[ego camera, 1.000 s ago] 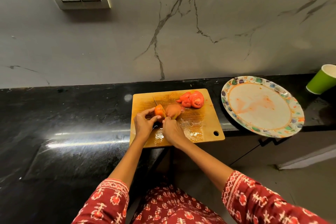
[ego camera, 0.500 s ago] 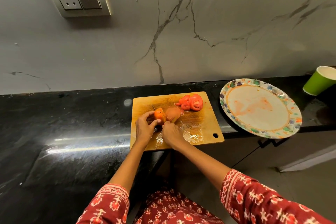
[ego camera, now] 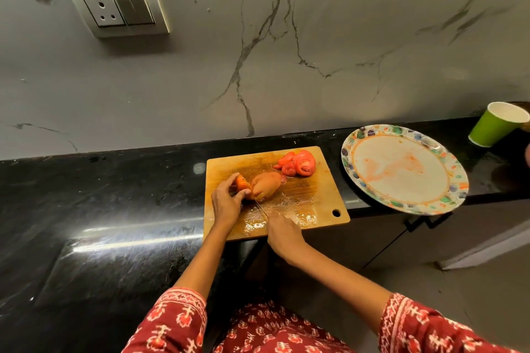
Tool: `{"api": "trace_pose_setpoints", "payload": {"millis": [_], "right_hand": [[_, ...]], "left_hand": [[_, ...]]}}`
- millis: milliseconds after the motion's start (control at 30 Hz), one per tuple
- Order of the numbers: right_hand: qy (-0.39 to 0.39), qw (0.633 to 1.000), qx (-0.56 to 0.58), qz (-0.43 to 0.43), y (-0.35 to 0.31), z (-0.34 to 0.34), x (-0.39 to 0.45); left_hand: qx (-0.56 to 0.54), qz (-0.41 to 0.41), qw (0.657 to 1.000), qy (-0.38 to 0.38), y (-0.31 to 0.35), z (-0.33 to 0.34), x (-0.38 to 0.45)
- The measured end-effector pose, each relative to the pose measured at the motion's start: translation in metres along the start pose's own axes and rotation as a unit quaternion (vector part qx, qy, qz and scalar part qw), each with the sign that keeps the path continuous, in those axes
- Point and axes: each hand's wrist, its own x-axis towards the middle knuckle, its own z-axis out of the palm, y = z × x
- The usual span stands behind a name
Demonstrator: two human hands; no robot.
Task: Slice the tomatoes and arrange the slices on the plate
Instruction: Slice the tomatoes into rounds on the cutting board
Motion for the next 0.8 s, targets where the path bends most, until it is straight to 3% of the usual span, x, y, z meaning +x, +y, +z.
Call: {"api": "trace_pose_setpoints", "payload": {"millis": [167, 367, 500, 600, 800], "right_hand": [[0.005, 1.000, 0.004, 0.003, -0.009, -0.011, 0.011], [0.000, 1.000, -0.016, 0.001, 0.013, -0.002, -0.011], [-0.008, 1.000, 0.007, 0.012, 0.017, -0.006, -0.007], [0.035, 0.998, 0.058, 0.017, 0.012, -0.013, 0.004], [0.087, 0.992, 0.093, 0.005, 0.018, -0.023, 0.013]], "left_hand": [[-0.007, 0.001, 1.000, -0.007, 0.001, -0.004, -0.007], [-0.032, -0.049, 0.997, 0.047, 0.004, -0.016, -0.004], [-0.006, -0.043, 0.999, -0.031, 0.002, -0.023, 0.002], [0.028, -0.020, 0.997, -0.069, -0.005, -0.020, -0.001], [0.195, -0.015, 0.975, -0.105, -0.003, -0.029, -0.007]]}}
